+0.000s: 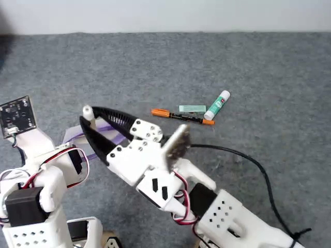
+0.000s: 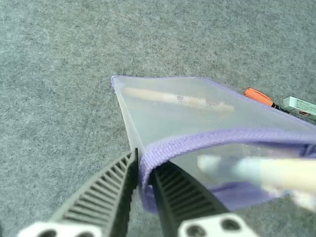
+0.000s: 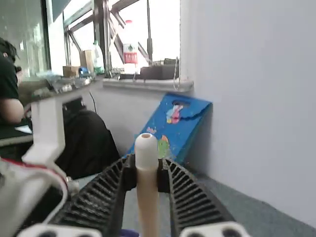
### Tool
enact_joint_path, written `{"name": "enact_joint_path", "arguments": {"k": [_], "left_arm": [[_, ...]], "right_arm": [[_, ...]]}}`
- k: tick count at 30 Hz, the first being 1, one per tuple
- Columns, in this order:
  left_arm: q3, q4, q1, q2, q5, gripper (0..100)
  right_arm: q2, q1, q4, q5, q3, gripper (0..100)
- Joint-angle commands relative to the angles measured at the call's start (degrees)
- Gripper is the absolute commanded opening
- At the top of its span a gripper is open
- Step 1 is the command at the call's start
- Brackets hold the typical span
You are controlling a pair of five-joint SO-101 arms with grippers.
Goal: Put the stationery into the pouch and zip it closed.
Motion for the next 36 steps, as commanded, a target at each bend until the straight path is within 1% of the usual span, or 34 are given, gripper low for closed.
{"name": "enact_joint_path", "arguments": {"k": [1,3,6,8,10,14,17,20,23,26,33,36], "left_arm": [[-1.9,0.2,-0.5,-0.5,0.6,1],[-1.9,0.2,-0.5,-0.5,0.6,1],[-1.9,0.2,-0.5,-0.5,0.6,1],[-1.9,0.2,-0.5,-0.5,0.6,1],[-1.9,0.2,-0.5,-0.5,0.6,1],[-1.9,0.2,-0.5,-0.5,0.6,1],[-1.9,0.2,-0.5,-0.5,0.6,1],[-1.9,0.2,-0.5,-0.5,0.6,1],[-1.9,0.2,-0.5,-0.5,0.5,1],[-1.9,0.2,-0.5,-0.5,0.4,1],[-1.8,0.2,-0.4,-0.5,0.4,1],[-1.8,0.2,-0.3,-0.5,0.4,1]], "right_arm": [[-0.5,0.4,-0.9,3.3,2.4,2.5],[-1.2,0.6,-0.4,3.3,2.5,8.8],[-3.4,0.5,4.4,3.3,1.7,20.3],[-5.5,0.6,9.8,3.2,0.1,22.9],[-7.8,1.2,15.7,3.0,-2.4,21.2],[-10.9,6.5,29.6,-1.3,-10.5,17.8],[-9.1,13.2,41.0,-4.0,-16.4,13.3],[-5.5,21.3,49.7,-4.2,-20.1,7.6],[-1.5,28.3,54.5,-4.6,-22.2,5.6],[2.0,33.1,57.7,-4.7,-23.9,5.6],[11.4,40.4,61.8,-4.8,-28.2,5.8],[18.7,44.4,61.8,-6.0,-32.1,9.2]]}}
